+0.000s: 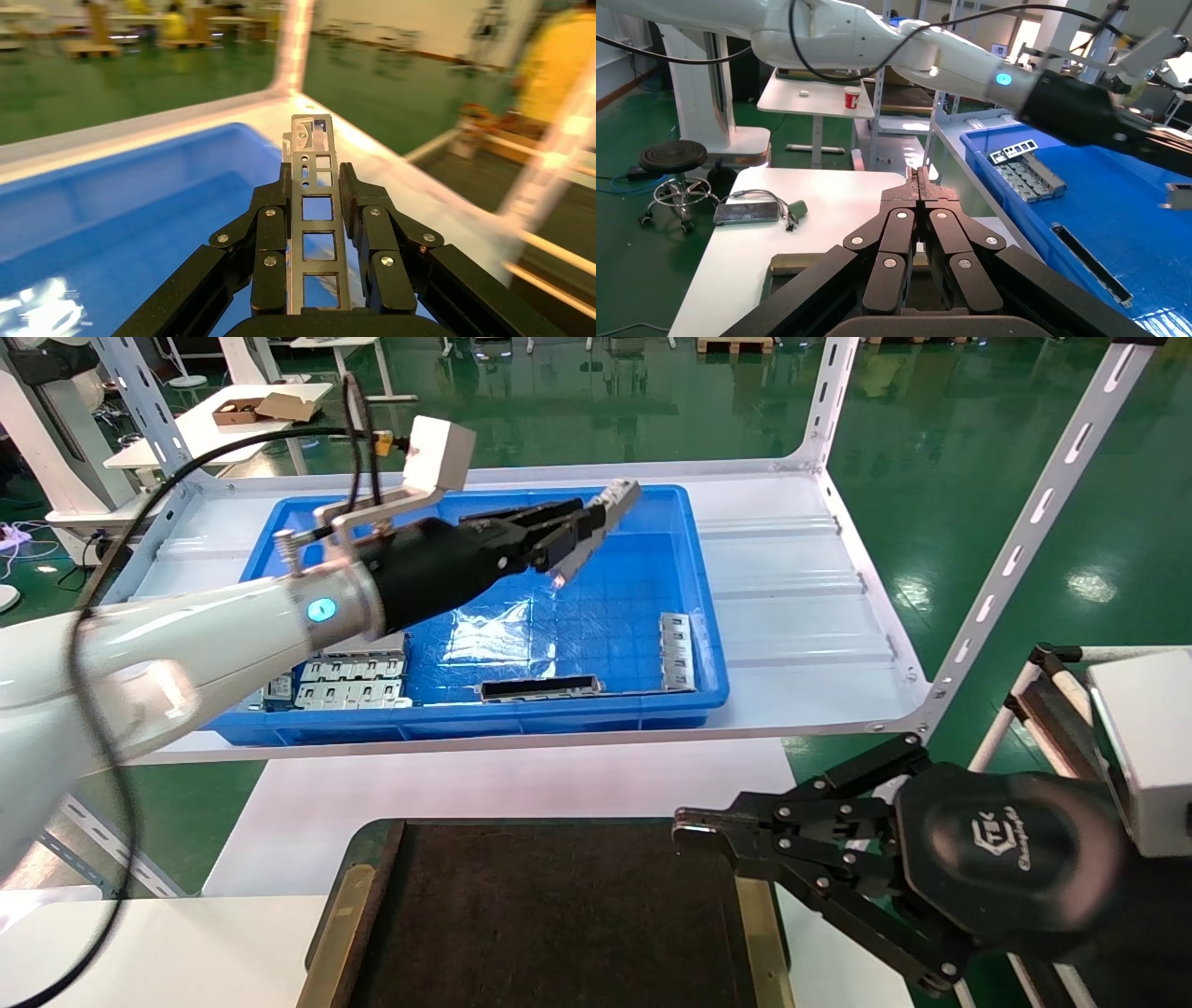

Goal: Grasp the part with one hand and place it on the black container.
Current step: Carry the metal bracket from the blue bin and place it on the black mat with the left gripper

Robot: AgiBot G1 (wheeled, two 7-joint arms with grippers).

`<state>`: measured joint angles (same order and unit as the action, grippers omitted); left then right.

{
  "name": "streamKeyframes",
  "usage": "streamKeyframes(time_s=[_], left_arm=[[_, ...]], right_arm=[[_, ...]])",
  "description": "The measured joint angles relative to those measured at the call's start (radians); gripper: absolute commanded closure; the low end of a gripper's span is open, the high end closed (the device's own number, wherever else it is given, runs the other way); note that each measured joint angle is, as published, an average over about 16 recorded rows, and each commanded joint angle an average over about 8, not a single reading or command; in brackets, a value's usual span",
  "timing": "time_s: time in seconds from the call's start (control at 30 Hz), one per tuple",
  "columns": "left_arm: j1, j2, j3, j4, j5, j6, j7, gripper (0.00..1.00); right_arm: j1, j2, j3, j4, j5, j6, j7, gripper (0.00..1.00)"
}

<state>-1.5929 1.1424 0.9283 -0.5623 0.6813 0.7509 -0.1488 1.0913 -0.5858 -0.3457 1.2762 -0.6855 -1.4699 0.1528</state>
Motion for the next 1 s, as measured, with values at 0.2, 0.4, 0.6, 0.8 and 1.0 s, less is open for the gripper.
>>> streamKeyframes(time_s=[0.2, 0.4, 0.6, 0.8, 1.0], left_arm=[[0.066, -0.146, -0.002, -0.208, -0.022, 0.058, -0.045, 1.0], [0.155, -0.31, 0.005, -0.468, -0.037, 0.038, -0.114, 1.0], [0.241, -0.441, 0.018, -0.675, -0.052, -0.001, -0.174, 1.0], [0.321, -0.515, 0.028, -0.779, -0.072, -0.016, -0.187, 1.0], [0.406, -0.538, 0.038, -0.794, -0.096, -0.007, -0.159, 1.0]], right_arm=[[0.0, 0.0, 0.0, 0.0, 0.0, 0.0, 0.0, 1.0], [0.0, 0.0, 0.0, 0.0, 0.0, 0.0, 0.0, 1.0], [0.0, 0.0, 0.0, 0.0, 0.0, 0.0, 0.0, 1.0], [0.0, 0.0, 0.0, 0.0, 0.0, 0.0, 0.0, 1.0], [0.0, 0.0, -0.001, 0.0, 0.0, 0.0, 0.0, 1.0]])
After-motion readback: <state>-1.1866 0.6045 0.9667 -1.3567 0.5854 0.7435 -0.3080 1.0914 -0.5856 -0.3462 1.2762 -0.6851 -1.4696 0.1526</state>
